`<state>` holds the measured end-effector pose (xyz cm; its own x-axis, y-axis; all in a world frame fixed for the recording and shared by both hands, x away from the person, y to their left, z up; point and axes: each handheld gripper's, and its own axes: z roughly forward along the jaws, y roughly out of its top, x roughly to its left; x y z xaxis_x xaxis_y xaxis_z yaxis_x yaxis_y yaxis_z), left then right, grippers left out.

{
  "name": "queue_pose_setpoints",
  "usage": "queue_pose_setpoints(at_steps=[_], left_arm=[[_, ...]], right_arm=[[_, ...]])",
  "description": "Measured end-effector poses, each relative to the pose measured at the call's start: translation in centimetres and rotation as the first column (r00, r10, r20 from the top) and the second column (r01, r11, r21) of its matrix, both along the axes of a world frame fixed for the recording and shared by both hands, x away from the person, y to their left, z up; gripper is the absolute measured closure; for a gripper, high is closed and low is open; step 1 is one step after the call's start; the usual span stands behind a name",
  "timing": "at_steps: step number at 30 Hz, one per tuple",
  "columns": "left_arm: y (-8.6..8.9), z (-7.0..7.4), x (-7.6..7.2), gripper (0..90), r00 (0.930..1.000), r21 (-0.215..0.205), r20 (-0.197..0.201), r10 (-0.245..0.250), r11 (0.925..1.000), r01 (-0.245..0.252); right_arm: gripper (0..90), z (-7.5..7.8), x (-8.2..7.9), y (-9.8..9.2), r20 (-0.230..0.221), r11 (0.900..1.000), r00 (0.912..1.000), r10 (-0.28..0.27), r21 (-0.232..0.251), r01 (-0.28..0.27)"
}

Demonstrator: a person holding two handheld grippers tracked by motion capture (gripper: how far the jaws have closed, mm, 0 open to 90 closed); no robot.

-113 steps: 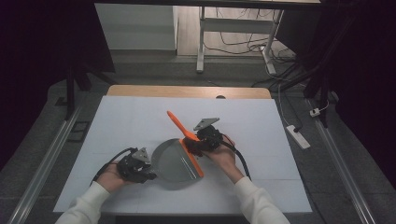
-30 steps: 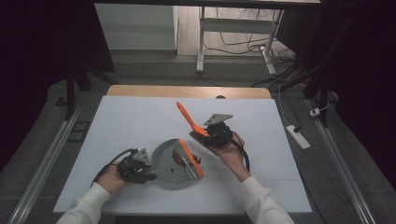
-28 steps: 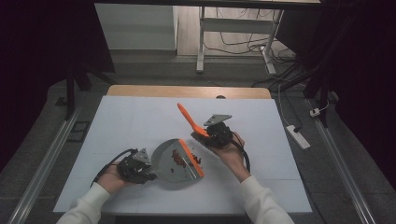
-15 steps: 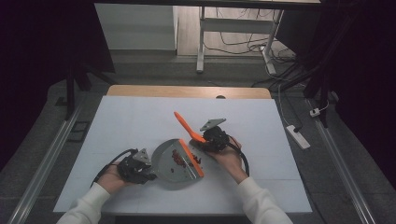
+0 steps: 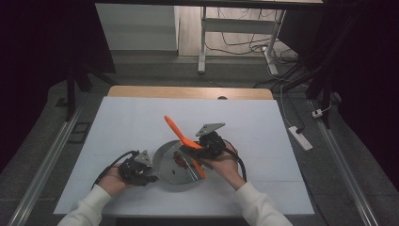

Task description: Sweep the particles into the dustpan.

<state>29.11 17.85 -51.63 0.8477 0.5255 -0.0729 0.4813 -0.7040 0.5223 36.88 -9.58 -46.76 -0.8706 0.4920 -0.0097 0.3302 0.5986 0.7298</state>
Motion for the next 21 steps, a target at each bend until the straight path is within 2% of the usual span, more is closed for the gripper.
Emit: queue_pose_setpoints(at_steps=[1, 4, 8, 10, 12, 19, 21], left_arm=[[0.0, 0.0, 0.0, 62.1, 1.0, -0.005, 0.0, 0.005, 1.0, -0.005], [0.0, 0.1, 0.0, 62.1, 1.0, -0.006, 0.002, -0.001, 1.0, 0.001], [0.0, 0.1, 0.0, 62.1, 1.0, -0.004, 0.001, -0.001, 1.0, 0.001], [0.0, 0.0, 0.0, 62.1, 1.0, -0.002, 0.0, 0.0, 1.0, 0.0], [0.0, 0.0, 0.0, 62.1, 1.0, -0.001, 0.003, -0.002, 1.0, 0.002], [0.0, 0.0, -0.1, 62.1, 1.0, -0.003, 0.001, 0.001, 1.0, -0.001], [0.0, 0.0, -0.1, 62.1, 1.0, -0.004, 0.001, 0.001, 1.0, -0.001]], right_arm=[[69.9, 0.2, 0.0, -0.2, 0.013, 1.0, 0.9999, -0.007, 0.004, 0.007], [69.9, 0.5, 0.3, -1.0, 0.014, 0.999, 0.999, -0.042, 0.028, 0.042], [69.9, 0.6, 0.5, -2.4, 0.049, 0.995, 0.9941, -0.097, 0.008, 0.096], [69.9, 0.5, 0.5, -3.0, 0.051, 0.993, 0.992, -0.116, 0.002, 0.116], [69.9, 0.4, 0.5, -3.5, 0.047, 0.991, 0.9901, -0.133, -0.012, 0.133], [69.9, -0.6, 1.5, -3.9, 0.094, 0.978, 0.98, -0.175, -0.095, 0.184], [69.9, -1.1, 2.0, -3.8, 0.086, 0.976, 0.9801, -0.178, -0.113, 0.188]])
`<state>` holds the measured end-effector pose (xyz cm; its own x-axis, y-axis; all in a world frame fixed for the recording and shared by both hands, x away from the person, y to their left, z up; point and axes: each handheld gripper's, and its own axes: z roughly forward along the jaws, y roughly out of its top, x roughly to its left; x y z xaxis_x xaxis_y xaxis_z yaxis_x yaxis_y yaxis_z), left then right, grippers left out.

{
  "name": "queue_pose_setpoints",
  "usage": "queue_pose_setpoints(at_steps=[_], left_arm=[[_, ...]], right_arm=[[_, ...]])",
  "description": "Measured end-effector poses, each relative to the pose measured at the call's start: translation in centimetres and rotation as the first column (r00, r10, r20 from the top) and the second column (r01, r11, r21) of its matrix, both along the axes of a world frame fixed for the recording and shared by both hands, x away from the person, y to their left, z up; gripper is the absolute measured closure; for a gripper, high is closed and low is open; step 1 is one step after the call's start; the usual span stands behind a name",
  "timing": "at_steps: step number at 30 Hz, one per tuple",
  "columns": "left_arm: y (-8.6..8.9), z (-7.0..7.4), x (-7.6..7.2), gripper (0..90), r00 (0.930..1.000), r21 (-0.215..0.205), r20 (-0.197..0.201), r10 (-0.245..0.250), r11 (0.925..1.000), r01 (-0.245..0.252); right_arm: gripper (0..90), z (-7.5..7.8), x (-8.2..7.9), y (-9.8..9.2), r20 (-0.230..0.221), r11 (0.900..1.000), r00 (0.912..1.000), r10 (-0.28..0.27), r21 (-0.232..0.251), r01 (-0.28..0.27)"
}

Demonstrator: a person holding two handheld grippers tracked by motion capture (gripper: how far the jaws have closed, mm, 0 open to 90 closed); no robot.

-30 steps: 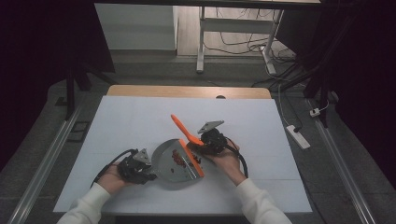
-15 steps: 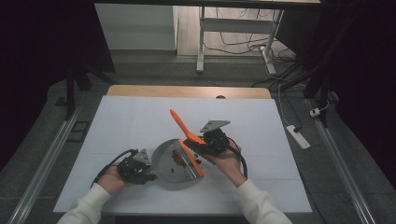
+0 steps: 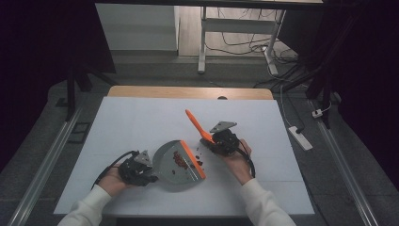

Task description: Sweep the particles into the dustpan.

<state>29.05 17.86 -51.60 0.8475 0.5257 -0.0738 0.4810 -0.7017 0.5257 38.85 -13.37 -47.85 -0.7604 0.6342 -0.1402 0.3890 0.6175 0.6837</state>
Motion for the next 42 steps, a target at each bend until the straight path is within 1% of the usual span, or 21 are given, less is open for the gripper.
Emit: queue_pose_setpoints(at_steps=[2, 4, 6, 10, 11, 13, 15, 16, 18, 19, 21, 22, 24, 25, 29, 31, 32, 35, 37, 40, 42], left_arm=[[0.0, 0.0, 0.0, 62.1, 1.0, 0.0, -0.001, 0.0, 1.0, 0.0], [0.0, 0.0, 0.0, 62.1, 1.0, 0.003, -0.003, -0.001, 1.0, 0.001], [0.0, 0.0, 0.0, 62.1, 1.0, 0.004, -0.002, 0.0, 1.0, 0.0], [0.0, 0.0, 0.0, 62.1, 1.0, 0.003, 0.0, -0.003, 1.0, 0.003], [0.0, 0.0, -0.1, 62.1, 1.0, 0.001, 0.0, -0.001, 1.0, 0.001], [-0.1, 0.0, 0.0, 62.1, 1.0, 0.003, -0.003, -0.002, 1.0, 0.002], [0.0, 0.0, 0.0, 62.1, 1.0, 0.01, -0.005, -0.007, 0.9999, 0.008], [0.0, 0.0, 0.0, 62.1, 1.0, 0.009, -0.005, -0.007, 0.9999, 0.007], [0.0, 0.0, 0.0, 62.1, 1.0, 0.01, -0.004, -0.007, 0.9999, 0.007], [0.0, 0.0, 0.0, 62.1, 1.0, 0.008, -0.006, -0.008, 0.9999, 0.008], [0.0, 0.0, 0.0, 62.1, 1.0, 0.009, -0.005, -0.008, 0.9999, 0.009], [0.0, 0.0, 0.0, 62.1, 1.0, 0.01, -0.005, -0.009, 0.9999, 0.009], [0.0, 0.0, 0.0, 62.1, 1.0, 0.007, -0.004, -0.009, 0.9999, 0.009], [0.0, 0.0, 0.0, 62.1, 1.0, 0.008, -0.003, -0.008, 0.9999, 0.008], [-0.1, 0.0, 0.0, 62.1, 1.0, 0.01, -0.003, -0.008, 0.9999, 0.008], [-0.1, 0.0, -0.1, 62.1, 1.0, 0.011, -0.003, -0.007, 0.9999, 0.007], [-0.1, 0.0, -0.1, 62.0, 1.0, 0.009, -0.004, -0.005, 0.9999, 0.005], [-0.1, 0.0, -0.1, 62.1, 1.0, 0.004, -0.003, -0.001, 1.0, 0.001], [-0.1, 0.0, -0.1, 62.1, 1.0, 0.005, -0.004, -0.004, 1.0, 0.004], [-0.1, 0.0, -0.1, 62.1, 1.0, 0.005, -0.004, -0.005, 1.0, 0.005], [-0.1, 0.0, -0.1, 62.1, 1.0, 0.005, -0.003, -0.004, 1.0, 0.004]], right_arm=[[69.9, -0.4, 0.1, 0.3, -0.026, 1.0, 0.9997, 0.004, -0.004, -0.004], [69.9, -0.6, -0.1, 0.8, -0.04, 1.0, 0.999, 0.023, 0.011, -0.022], [69.9, -0.6, -0.7, 1.5, -0.033, 0.999, 0.9986, 0.041, -0.006, -0.041], [69.8, -0.7, -1.6, 2.2, -0.037, 0.998, 0.9972, 0.065, 0.007, -0.065], [69.9, -0.8, -1.7, 2.3, -0.049, 0.997, 0.9963, 0.071, 0.025, -0.07], [69.9, -0.8, -2.0, 2.5, -0.087, 0.993, 0.9915, 0.097, 0.07, -0.091], [69.8, -0.7, -2.4, 2.9, -0.08, 0.991, 0.9895, 0.12, 0.068, -0.115], [69.9, -0.5, -2.5, 2.9, -0.085, 0.989, 0.9879, 0.13, 0.087, -0.122], [69.9, -0.1, -2.5, 2.9, -0.117, 0.975, 0.9791, 0.167, 0.169, -0.146], [69.9, 0.1, -2.5, 2.9, -0.111, 0.971, 0.9782, 0.175, 0.181, -0.153], [69.9, 0.5, -2.8, 2.9, -0.071, 0.977, 0.9843, 0.162, 0.154, -0.149], [69.9, 0.7, -2.8, 2.7, -0.059, 0.978, 0.9855, 0.159, 0.149, -0.149], [69.9, 1.1, -2.6, 2.2, -0.047, 0.977, 0.9891, 0.14, 0.168, -0.13], [69.9, 1.3, -2.5, 1.8, -0.04, 0.979, 0.991, 0.127, 0.167, -0.119], [69.9, 1.6, -1.9, 0.5, -0.001, 0.99, 0.9977, 0.067, 0.124, -0.067], [69.9, 1.4, -1.5, 0.0, 0.003, 0.994, 0.9992, 0.041, 0.104, -0.041], [69.9, 1.2, -1.3, -0.2, -0.004, 0.995, 0.9997, 0.025, 0.095, -0.025], [69.9, 0.2, -0.7, -0.7, -0.025, 0.999, 0.9996, -0.009, 0.038, 0.01], [69.9, -0.3, -0.7, -0.6, -0.045, 0.999, 0.9989, -0.011, 0.029, 0.012], [69.9, -0.5, -1.2, -0.3, -0.063, 0.999, 0.998, 0.004, 0.045, -0.001], [69.9, -0.6, -1.9, 0.0, -0.05, 0.999, 0.9986, 0.016, 0.036, -0.014]])
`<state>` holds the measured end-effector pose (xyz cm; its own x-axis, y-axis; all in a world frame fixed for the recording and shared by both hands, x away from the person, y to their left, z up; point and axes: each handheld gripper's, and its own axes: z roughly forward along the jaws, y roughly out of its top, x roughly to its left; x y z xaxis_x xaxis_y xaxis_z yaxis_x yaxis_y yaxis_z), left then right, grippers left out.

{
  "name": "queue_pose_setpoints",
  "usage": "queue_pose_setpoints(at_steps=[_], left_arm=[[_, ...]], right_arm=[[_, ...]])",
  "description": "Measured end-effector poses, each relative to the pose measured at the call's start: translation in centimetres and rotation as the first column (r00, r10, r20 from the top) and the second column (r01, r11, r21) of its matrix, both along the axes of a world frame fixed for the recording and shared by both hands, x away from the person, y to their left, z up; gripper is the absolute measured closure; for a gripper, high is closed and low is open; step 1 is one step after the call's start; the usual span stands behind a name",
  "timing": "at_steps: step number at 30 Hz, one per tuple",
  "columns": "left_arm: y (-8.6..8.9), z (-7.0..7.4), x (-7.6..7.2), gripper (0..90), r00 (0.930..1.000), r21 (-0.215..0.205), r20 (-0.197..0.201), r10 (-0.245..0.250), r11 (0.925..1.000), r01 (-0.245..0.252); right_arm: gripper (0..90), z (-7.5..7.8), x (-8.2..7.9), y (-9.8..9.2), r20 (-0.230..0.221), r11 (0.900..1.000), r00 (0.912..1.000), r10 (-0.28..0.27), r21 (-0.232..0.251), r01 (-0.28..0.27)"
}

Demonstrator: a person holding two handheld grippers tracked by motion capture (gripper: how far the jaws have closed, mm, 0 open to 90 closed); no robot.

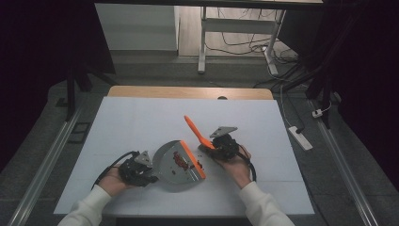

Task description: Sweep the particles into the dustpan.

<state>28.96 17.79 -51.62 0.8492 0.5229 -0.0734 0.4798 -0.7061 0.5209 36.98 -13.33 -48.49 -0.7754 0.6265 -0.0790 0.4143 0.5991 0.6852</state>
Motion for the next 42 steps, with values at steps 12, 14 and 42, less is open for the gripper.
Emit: queue_pose_setpoints(at_steps=[12, 14, 42], left_arm=[[0.0, -0.1, 0.0, 62.1, 1.0, 0.004, -0.002, -0.001, 1.0, 0.001], [0.0, -0.1, 0.0, 62.0, 1.0, 0.003, -0.001, 0.0, 1.0, 0.0], [-0.1, 0.0, -0.1, 62.1, 1.0, -0.002, 0.003, 0.003, 1.0, -0.003]], right_arm=[[69.9, 0.2, -2.9, 2.1, -0.016, 0.995, 0.9961, 0.087, 0.045, -0.086], [70.0, 0.5, -3.1, 2.4, -0.054, 0.988, 0.9924, 0.11, 0.112, -0.104], [69.9, 0.3, -4.1, -0.6, -0.032, 1.0, 0.9992, 0.023, -0.002, -0.023]])
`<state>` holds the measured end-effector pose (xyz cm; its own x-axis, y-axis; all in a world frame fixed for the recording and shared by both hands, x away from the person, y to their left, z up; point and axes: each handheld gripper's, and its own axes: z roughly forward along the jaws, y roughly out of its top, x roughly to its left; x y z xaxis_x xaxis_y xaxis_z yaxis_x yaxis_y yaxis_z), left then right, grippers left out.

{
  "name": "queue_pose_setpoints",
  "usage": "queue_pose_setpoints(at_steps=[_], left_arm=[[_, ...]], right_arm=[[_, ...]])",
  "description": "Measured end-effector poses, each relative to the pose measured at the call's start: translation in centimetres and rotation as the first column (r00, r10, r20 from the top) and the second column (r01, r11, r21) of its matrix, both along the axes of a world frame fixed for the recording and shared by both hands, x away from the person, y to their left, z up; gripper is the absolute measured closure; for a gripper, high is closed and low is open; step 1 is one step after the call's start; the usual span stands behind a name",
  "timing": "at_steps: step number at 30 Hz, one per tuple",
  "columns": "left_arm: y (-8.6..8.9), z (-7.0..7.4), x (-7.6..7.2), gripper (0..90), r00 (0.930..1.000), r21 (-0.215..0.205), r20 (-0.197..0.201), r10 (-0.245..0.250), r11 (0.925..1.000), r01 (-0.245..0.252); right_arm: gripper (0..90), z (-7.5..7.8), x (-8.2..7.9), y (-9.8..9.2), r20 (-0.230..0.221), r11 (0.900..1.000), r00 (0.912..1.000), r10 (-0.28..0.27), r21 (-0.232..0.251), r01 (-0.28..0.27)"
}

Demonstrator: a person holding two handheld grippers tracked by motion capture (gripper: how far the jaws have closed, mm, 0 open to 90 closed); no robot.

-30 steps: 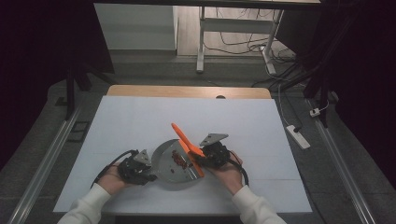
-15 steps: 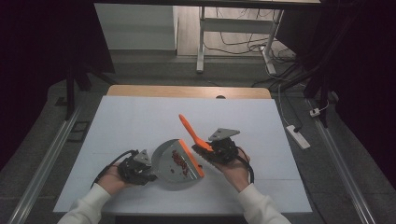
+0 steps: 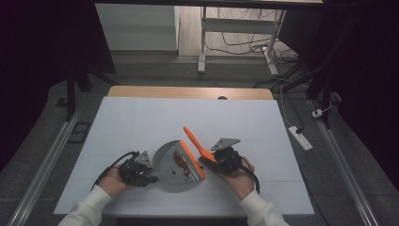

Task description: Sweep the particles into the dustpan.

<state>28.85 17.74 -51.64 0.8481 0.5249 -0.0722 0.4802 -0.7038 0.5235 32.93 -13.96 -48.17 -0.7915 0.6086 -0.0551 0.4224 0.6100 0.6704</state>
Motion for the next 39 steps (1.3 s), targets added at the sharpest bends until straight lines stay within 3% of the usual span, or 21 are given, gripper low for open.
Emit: queue_pose_setpoints(at_steps=[4, 5, 8, 11, 14, 16, 18, 20, 26, 32, 35, 37, 39], left_arm=[[0.0, 0.0, 0.0, 62.1, 1.0, 0.003, -0.001, -0.004, 1.0, 0.004], [0.0, 0.0, 0.0, 62.0, 1.0, 0.004, 0.0, -0.003, 1.0, 0.003], [0.0, 0.0, 0.0, 62.1, 1.0, 0.002, -0.005, -0.004, 1.0, 0.004], [0.0, -0.1, 0.0, 62.1, 1.0, 0.005, -0.003, -0.003, 1.0, 0.003], [0.0, -0.1, 0.0, 62.1, 1.0, 0.005, 0.003, 0.002, 1.0, -0.002], [0.0, -0.1, -0.1, 62.1, 1.0, 0.0, 0.007, 0.006, 1.0, -0.006], [0.0, -0.2, -0.1, 62.1, 0.9999, -0.002, 0.007, 0.009, 1.0, -0.009], [0.0, -0.2, -0.1, 62.1, 1.0, 0.004, 0.006, 0.007, 1.0, -0.007], [-0.2, -0.3, -0.3, 62.1, 0.9999, 0.008, 0.013, 0.008, 0.9999, -0.008], [-0.2, -0.3, -0.2, 62.1, 0.9998, 0.008, 0.014, 0.014, 0.9999, -0.015], [-0.2, -0.4, -0.3, 62.1, 0.9997, 0.009, 0.017, 0.018, 0.9998, -0.018], [-0.2, -0.4, -0.3, 62.1, 0.9997, 0.003, 0.017, 0.019, 0.9998, -0.019], [-0.2, -0.4, -0.4, 62.2, 0.9996, 0.003, 0.022, 0.019, 0.9998, -0.02]], right_arm=[[69.9, 0.3, -0.6, 0.7, -0.033, 0.998, 0.9983, 0.048, 0.03, -0.047], [69.9, 0.5, -0.8, 0.8, -0.023, 0.998, 0.9977, 0.063, 0.033, -0.063], [69.9, 1.1, -0.8, 0.6, -0.038, 0.989, 0.9947, 0.096, 0.116, -0.091], [69.9, 1.6, -0.6, 0.0, 0.003, 0.994, 0.9984, 0.057, 0.094, -0.057], [69.9, 1.3, 0.0, -1.0, -0.003, 0.996, 0.9998, 0.02, 0.087, -0.02], [69.9, 0.9, 0.4, -1.2, -0.009, 0.998, 1.0, 0.003, 0.055, -0.003], [69.9, 0.3, 0.6, -1.3, -0.035, 0.999, 0.9994, 0.006, 0.032, -0.005], [69.9, 0.0, 0.4, -1.3, -0.054, 0.999, 0.9985, 0.012, 0.039, -0.01], [69.9, 0.1, -0.9, -1.0, -0.046, 0.999, 0.9985, 0.028, 0.017, -0.028], [69.9, 0.3, -2.1, -0.1, -0.029, 0.997, 0.9969, 0.074, 0.025, -0.073], [69.9, 0.9, -2.2, -0.2, -0.055, 0.989, 0.9922, 0.112, 0.105, -0.106], [69.9, 1.2, -2.3, -0.3, -0.02, 0.992, 0.9951, 0.097, 0.087, -0.095], [69.9, 1.5, -2.1, -0.8, 0.002, 0.991, 0.997, 0.077, 0.109, -0.077]])
